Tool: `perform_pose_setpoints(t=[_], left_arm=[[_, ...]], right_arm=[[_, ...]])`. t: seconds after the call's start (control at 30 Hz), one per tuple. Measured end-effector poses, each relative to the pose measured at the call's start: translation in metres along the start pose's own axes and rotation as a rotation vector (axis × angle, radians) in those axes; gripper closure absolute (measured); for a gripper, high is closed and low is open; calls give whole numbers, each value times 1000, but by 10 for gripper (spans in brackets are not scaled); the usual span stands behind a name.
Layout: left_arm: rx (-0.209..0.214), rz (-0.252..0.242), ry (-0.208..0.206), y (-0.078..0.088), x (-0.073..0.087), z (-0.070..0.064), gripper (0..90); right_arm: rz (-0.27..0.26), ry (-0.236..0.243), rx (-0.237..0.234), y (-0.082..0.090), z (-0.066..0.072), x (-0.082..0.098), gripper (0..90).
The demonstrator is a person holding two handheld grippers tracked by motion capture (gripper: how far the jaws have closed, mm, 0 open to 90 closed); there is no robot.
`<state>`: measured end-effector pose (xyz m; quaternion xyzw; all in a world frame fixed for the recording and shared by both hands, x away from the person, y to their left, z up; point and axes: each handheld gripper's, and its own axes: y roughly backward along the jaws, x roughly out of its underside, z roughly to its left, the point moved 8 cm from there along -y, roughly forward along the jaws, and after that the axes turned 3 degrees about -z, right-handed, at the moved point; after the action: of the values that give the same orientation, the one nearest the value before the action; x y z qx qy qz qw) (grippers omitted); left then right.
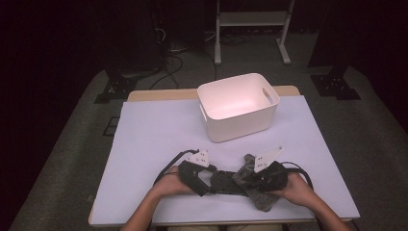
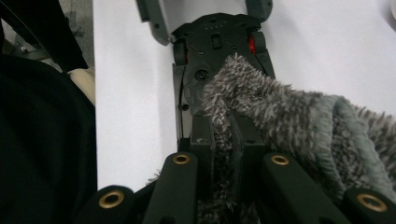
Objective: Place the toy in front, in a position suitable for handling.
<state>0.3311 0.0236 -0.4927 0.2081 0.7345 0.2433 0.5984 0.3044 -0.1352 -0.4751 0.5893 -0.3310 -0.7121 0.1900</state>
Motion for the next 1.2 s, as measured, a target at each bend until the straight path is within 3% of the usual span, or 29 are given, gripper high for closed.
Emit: perform_pose_setpoints(t=[0.07,0.2,0.37,0.63,0.7,0.73,0.9,1.1,1.13,1.17,1.2], left_arm=[[14,14,33,0,-4,4,232],[23,28,52,-2,-8,8,230],[35,91,79,-10,-7,13,219],[78,105,125,-17,-4,12,229],[87,103,135,-18,-4,11,267],[99,90,100,-17,-5,8,323],[77,92,82,-17,-6,6,319],[15,74,8,-14,-7,-1,320],[-11,77,-28,-13,-8,-5,321],[-11,77,-28,-13,-8,-5,321],[-38,85,-70,-12,-9,-8,322]], right_arm=[[-14,8,-5,0,3,1,805],[-26,9,-3,0,3,2,806],[-40,19,-1,0,6,3,809],[-40,25,-19,0,14,6,810],[-34,30,-20,0,16,7,811],[-31,33,-20,0,17,7,811],[-7,46,-15,1,17,4,811],[-26,35,-4,11,7,-11,811],[-41,23,5,17,0,-19,811],[-41,23,5,17,0,-19,811],[-45,18,21,21,-6,-27,810]])
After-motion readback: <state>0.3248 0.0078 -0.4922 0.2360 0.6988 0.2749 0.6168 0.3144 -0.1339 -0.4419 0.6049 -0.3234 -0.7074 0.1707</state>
